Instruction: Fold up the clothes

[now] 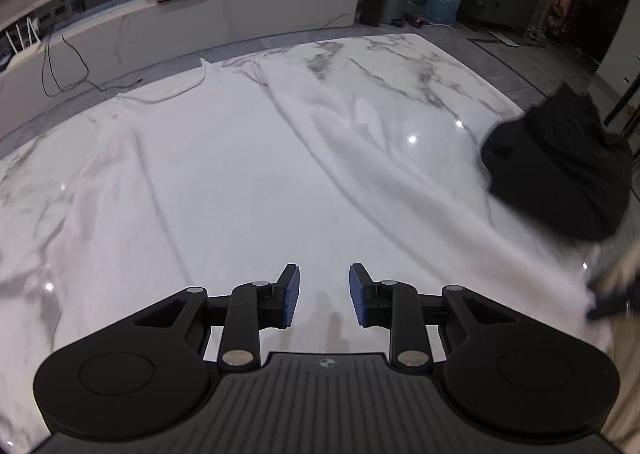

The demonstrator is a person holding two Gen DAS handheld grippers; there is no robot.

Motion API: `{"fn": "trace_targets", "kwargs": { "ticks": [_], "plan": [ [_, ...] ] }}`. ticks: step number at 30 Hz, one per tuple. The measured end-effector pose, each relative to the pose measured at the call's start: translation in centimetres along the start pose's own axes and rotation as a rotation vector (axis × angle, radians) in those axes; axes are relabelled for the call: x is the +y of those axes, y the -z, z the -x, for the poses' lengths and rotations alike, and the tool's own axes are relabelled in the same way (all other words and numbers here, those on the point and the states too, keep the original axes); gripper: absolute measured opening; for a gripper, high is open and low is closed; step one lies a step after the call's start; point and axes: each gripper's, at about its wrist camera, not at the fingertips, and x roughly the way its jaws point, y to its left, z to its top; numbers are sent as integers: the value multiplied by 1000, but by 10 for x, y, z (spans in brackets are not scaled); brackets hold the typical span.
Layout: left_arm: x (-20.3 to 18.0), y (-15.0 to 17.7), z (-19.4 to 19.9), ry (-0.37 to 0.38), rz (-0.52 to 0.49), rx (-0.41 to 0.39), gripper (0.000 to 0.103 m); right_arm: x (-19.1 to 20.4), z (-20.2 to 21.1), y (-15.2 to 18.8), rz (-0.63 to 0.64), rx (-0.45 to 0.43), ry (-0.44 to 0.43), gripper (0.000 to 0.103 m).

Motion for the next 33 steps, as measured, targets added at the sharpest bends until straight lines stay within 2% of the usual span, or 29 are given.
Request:
{"fn": "trace_targets", "kwargs": {
  "ticks": [6,9,11,15,18,19,20,22,23,25,27,30,33],
  "plan": [
    [-16,-78,-45,43,-11,3,26,-14,-25,8,-36,55,-94,4],
    [-40,-111,-73,52,-56,29,35,-19,-28,6,-38,51,-128,4],
    [-52,-124,-95,37,-78,61,37,-21,-28,6,-28,48,-139,4],
    [-76,-144,-158,-35,-116,174,36,-23,-24,6,-6,44,-151,4],
    [-80,-148,-181,-63,-120,212,36,-24,-22,6,9,40,-161,4],
    [-80,-150,-188,-74,-119,224,33,-24,-23,6,11,41,-167,4],
    [-78,-151,-192,-83,-109,226,23,-25,-22,7,10,42,-175,4],
    [-73,-156,-190,-89,-84,213,10,-27,-22,8,4,43,-192,4],
    [-70,-158,-188,-85,-64,204,8,-28,-21,8,1,42,-198,4],
    [-56,-161,-179,-41,9,174,6,-29,-16,7,-6,37,-230,4],
    [-48,-164,-170,-23,40,138,6,-29,-9,7,-7,32,-254,4],
    [-42,-168,-166,1,71,133,6,-28,2,5,-1,20,-252,4],
    [-45,-167,-173,5,70,131,6,-34,3,2,-12,15,-210,4]
  ]
}}
